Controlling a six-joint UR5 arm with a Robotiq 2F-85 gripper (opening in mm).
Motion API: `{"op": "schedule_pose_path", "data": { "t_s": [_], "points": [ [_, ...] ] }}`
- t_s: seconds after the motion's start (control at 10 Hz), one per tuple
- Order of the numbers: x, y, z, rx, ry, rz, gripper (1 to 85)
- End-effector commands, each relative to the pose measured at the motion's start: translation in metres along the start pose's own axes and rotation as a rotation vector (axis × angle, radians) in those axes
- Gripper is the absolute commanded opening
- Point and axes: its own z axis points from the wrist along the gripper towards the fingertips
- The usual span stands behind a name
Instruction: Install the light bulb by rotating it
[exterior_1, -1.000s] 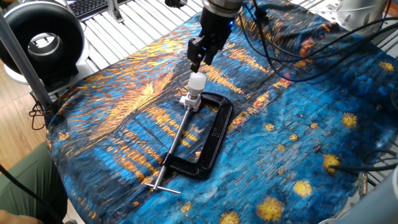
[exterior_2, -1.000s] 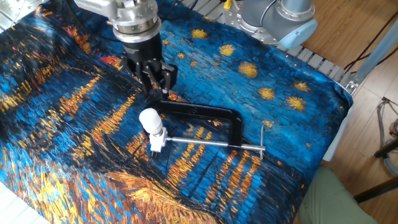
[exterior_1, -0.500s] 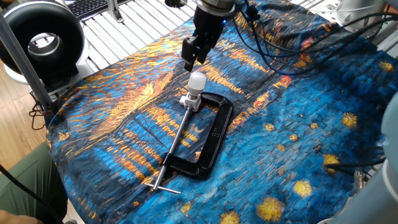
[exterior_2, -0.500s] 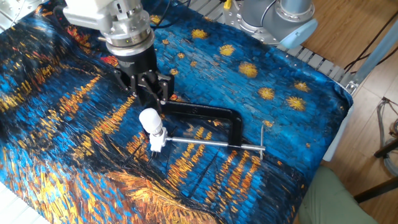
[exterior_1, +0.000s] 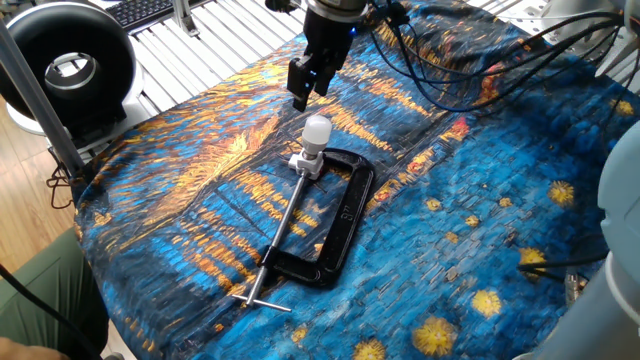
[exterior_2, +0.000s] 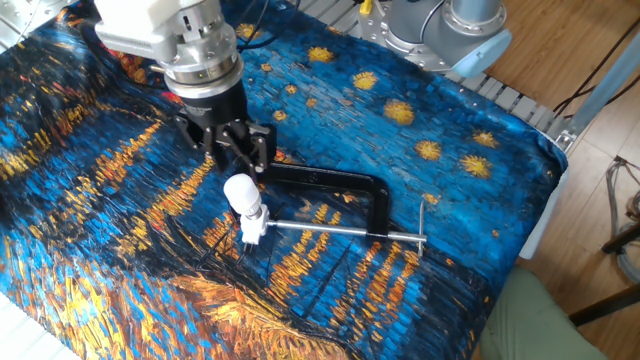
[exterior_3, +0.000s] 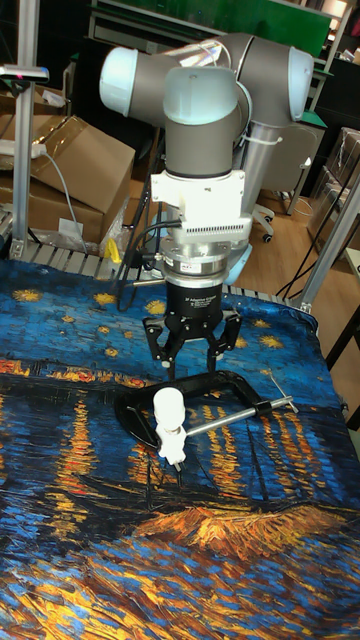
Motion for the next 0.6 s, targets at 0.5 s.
{"op": "schedule_pose_path", "data": {
  "t_s": [0.5],
  "points": [
    [0.008, -0.036, 0.008, -0.032, 0.044, -0.177, 58.0]
  ]
}}
